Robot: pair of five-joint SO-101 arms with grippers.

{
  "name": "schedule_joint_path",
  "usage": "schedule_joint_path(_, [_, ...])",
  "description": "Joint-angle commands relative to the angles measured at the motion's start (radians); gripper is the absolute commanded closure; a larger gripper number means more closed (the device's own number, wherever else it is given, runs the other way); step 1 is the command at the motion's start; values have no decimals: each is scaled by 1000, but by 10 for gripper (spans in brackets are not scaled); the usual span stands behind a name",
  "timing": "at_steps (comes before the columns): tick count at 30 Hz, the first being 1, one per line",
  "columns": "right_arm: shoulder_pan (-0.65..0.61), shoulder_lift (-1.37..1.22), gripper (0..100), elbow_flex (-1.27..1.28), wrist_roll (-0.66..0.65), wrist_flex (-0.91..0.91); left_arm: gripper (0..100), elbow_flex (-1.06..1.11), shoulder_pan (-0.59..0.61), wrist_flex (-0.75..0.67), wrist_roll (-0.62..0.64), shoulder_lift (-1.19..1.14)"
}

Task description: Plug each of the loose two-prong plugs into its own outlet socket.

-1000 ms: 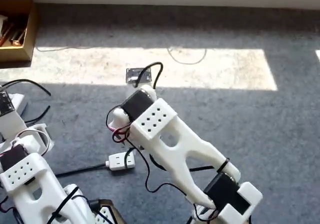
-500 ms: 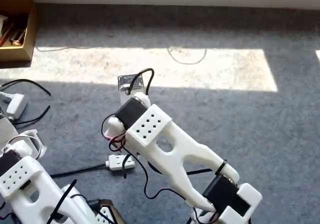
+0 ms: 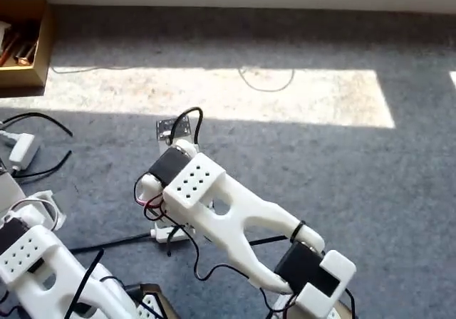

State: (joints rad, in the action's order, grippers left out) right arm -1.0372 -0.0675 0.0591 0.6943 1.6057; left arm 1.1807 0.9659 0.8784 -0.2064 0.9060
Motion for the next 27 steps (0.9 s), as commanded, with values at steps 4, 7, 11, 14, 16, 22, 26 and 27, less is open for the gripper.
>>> schedule_joint_path(4, [8, 18, 993, -67, 15, 5, 579, -5, 18, -17, -8, 1])
schedule_joint_path(7, [8, 16, 993, -70, 14, 2, 579, -5, 18, -17, -8, 1])
schedule_joint_path(11, [12, 15, 993, -70, 17, 2, 579, -5, 18, -17, -8, 1])
schedule_joint_path(14, [10, 15, 993, -64, 21, -19, 579, -5, 18, -17, -8, 1])
schedule_joint_path(16, [12, 15, 993, -61, 21, -47, 579, -5, 18, -15, -8, 1])
schedule_joint_path(22, [15, -31, 993, -65, 23, -58, 579, -5, 18, -14, -8, 1])
schedule_joint_path(26, [16, -99, 993, -68, 23, -48, 579, -5, 19, -14, -29, 1])
schedule_joint_path(27, [19, -101, 993, -70, 23, -45, 579, -5, 19, -14, -34, 1])
